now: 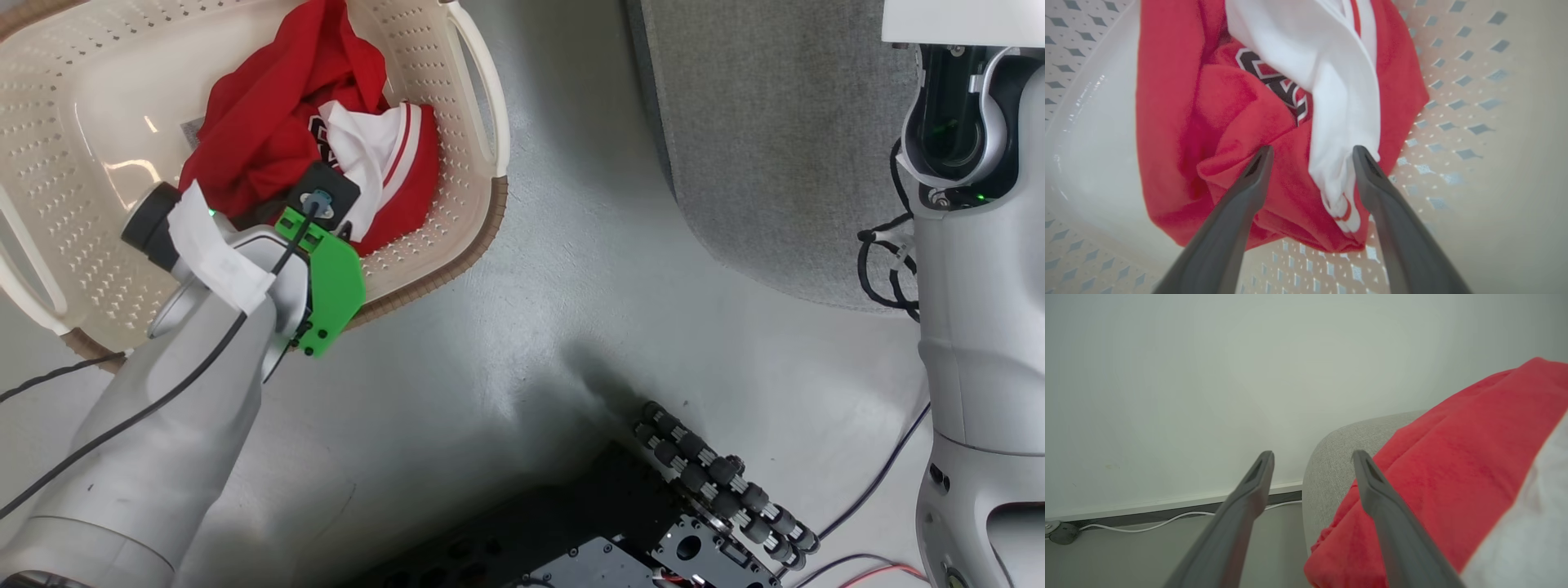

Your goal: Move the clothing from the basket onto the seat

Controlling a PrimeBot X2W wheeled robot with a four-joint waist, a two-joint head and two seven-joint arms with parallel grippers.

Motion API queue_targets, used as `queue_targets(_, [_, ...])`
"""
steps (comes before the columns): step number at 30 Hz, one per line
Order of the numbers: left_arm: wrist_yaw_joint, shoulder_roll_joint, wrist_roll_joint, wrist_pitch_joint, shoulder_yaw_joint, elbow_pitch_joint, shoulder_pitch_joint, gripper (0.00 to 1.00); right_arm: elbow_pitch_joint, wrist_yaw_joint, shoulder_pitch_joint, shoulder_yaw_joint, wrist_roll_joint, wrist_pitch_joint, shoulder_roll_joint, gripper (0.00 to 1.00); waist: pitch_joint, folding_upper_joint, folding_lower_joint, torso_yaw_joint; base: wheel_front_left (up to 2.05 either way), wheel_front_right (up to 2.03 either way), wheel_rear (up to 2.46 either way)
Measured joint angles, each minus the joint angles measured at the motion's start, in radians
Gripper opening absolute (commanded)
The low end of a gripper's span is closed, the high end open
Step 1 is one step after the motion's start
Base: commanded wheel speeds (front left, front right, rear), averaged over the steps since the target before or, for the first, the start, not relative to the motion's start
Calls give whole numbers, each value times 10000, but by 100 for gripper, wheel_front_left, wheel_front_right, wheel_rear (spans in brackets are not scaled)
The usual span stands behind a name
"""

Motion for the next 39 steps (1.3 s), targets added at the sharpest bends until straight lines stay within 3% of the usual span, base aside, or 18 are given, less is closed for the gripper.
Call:
queue_targets(1, [0,29,0,42,0,52,-28,100,0,0,-1,-2,0,0,4,100,10,0,0,-5,0,0,0])
queue_targets(2, [0,52,0,105,-2,119,-50,80,0,0,-2,-4,0,0,10,100,20,0,0,-8,0,0,0])
queue_targets(3, [0,73,0,121,-13,161,-68,23,0,0,-2,-12,0,0,12,100,29,0,0,-11,0,0,0])
queue_targets(4, [0,94,0,127,-27,180,-97,0,0,0,-3,-17,0,0,17,100,36,0,0,-14,0,0,0])
queue_targets(20, [0,54,-295,-556,-161,10,-300,0,23,-4,-78,-58,100,0,25,100,-51,0,0,8,0,0,0])
queue_targets(39, [63,-314,-901,-3308,395,-972,346,0,635,98,671,-470,-660,0,27,100,-1283,0,0,579,0,0,0])
